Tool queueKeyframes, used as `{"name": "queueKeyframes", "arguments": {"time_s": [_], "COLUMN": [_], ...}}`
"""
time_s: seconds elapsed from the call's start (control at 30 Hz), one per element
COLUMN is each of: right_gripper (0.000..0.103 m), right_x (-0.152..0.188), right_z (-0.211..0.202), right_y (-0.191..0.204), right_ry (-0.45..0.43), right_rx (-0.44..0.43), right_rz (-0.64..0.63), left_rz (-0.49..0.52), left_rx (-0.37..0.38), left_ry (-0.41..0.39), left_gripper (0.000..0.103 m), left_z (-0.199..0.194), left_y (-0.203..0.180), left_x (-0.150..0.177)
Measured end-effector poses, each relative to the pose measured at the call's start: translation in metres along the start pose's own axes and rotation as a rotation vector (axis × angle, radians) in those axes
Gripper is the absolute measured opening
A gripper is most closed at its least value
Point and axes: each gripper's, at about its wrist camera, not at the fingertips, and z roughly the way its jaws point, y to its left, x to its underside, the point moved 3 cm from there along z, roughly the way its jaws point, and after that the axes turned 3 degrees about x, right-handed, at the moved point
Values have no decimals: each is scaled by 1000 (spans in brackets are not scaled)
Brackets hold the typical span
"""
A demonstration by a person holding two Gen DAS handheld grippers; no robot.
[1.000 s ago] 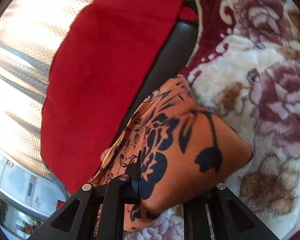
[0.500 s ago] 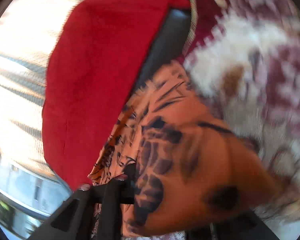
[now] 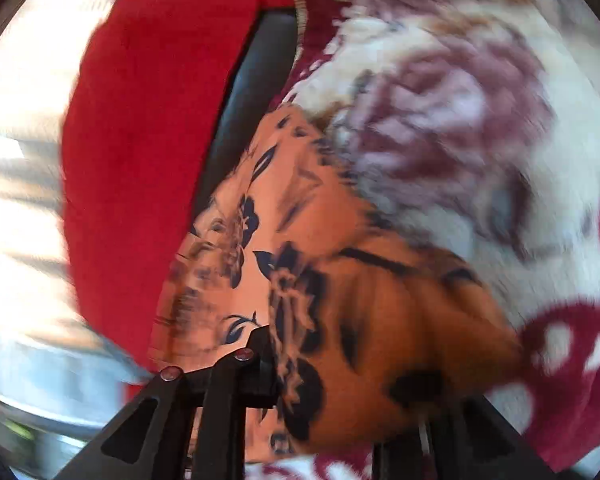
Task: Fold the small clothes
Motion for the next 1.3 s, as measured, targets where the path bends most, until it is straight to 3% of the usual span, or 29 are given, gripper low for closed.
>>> {"name": "queueKeyframes", "arguments": {"time_s": [0.17,0.27,0.3,0.33,0.43,0.53,0.6,0.73,0.9,1.0,1.07,1.2,1.3], "right_gripper": [31,33,33,33,33,33,33,33,33,31,31,31,32], "right_x": [-1,0,0,0,4,14,19,16,17,16,18,13,-2], "right_z": [-57,-100,-115,-120,-105,-68,-38,2,23,33,30,20,16], "right_y": [-17,-17,-12,-5,25,53,57,50,44,45,48,58,71], "right_ry": [-98,-299,-386,-416,-350,-259,-163,-67,-26,-11,-16,-71,-137], "right_rx": [-19,101,94,53,-45,-106,-161,-141,-77,-39,-32,-31,-61], "right_rz": [16,-47,-72,-94,-187,-291,-284,-226,-206,-235,-253,-314,-348], "left_rz": [206,343,401,449,531,564,573,615,553,474,491,608,653], "left_rx": [-99,-113,-101,-100,-124,-143,-144,-168,-211,-168,-172,-163,-221], "left_ry": [-174,-279,-285,-279,-222,-101,-31,22,5,-28,-69,-98,-95], "left_gripper": [32,36,39,43,43,43,43,43,43,42,42,45,47], "left_z": [-76,-98,-98,-91,-57,-8,26,85,145,143,120,65,31], "left_y": [-21,-52,-65,-81,-106,-120,-132,-157,-169,-170,-171,-164,-137], "left_x": [16,4,-1,-4,-11,-15,-14,-29,-87,-109,-109,-72,-34]}}
